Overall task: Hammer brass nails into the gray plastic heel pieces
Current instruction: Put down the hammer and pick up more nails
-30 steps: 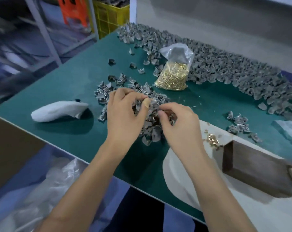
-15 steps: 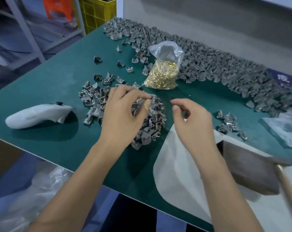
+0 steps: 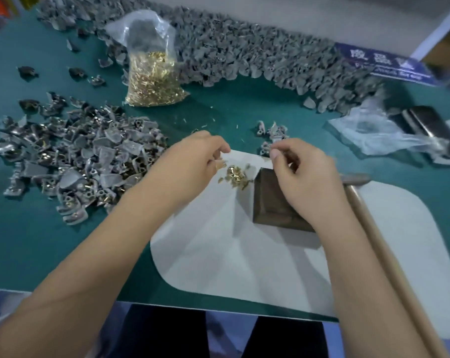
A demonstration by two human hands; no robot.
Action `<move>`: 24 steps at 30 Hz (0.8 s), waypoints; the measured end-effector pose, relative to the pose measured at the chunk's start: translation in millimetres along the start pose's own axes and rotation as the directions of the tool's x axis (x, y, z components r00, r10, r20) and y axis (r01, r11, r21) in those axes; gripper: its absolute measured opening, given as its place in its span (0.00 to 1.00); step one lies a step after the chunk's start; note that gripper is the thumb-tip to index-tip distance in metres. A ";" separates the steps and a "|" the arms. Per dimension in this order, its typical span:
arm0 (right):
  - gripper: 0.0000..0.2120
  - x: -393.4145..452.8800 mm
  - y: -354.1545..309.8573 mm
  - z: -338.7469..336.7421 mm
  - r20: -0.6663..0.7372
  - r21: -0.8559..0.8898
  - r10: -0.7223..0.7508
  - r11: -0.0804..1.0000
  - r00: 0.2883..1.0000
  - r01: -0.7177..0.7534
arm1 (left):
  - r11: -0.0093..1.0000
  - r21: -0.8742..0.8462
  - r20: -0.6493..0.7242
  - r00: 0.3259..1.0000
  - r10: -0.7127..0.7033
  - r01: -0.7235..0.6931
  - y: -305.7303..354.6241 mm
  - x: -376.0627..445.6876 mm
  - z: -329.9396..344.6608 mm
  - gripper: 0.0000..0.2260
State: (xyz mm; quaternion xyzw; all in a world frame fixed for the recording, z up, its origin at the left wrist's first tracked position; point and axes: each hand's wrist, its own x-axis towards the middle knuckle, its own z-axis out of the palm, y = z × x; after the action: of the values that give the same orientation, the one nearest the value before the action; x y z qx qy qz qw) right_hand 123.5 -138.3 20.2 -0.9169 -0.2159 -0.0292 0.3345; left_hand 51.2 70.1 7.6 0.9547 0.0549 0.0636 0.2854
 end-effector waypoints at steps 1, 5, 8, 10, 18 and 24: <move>0.08 0.9 0.3 -0.2 0.017 -0.012 -0.001 1.000 1.000 0.001 | 1.000 0.025 0.027 1.000 -0.005 0.004 1.1 4.4 -0.7 0.12; 0.08 6.1 2.4 -1.0 0.059 0.001 0.016 1.000 0.998 -0.017 | 0.995 0.101 0.110 0.994 -0.001 -0.010 1.0 14.1 -7.9 0.12; 0.07 6.9 2.5 -3.3 0.038 0.067 0.014 0.998 0.999 -0.016 | 0.996 0.080 0.042 0.998 -0.036 0.032 -0.8 19.4 -8.0 0.12; 0.08 6.6 3.2 -3.6 0.030 0.092 0.015 0.996 0.999 -0.017 | 0.995 0.086 -0.011 0.999 -0.051 0.052 0.5 24.0 -3.2 0.12; 0.08 4.9 2.8 -4.2 0.012 0.109 0.020 0.994 1.000 -0.021 | 0.991 0.115 -0.038 0.997 -0.060 0.064 6.0 36.1 6.8 0.05; 0.07 11.9 7.8 -6.9 -0.145 0.212 0.089 0.976 0.985 -0.057 | 0.996 0.093 -0.012 1.000 -0.006 0.007 12.6 44.8 4.0 0.04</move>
State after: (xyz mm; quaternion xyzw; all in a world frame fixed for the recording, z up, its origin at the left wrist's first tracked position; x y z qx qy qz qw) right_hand 138.1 -143.5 23.1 -0.8794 -0.1576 -0.0648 0.4446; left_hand 96.9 63.7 15.2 0.9664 0.0627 0.0655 0.2405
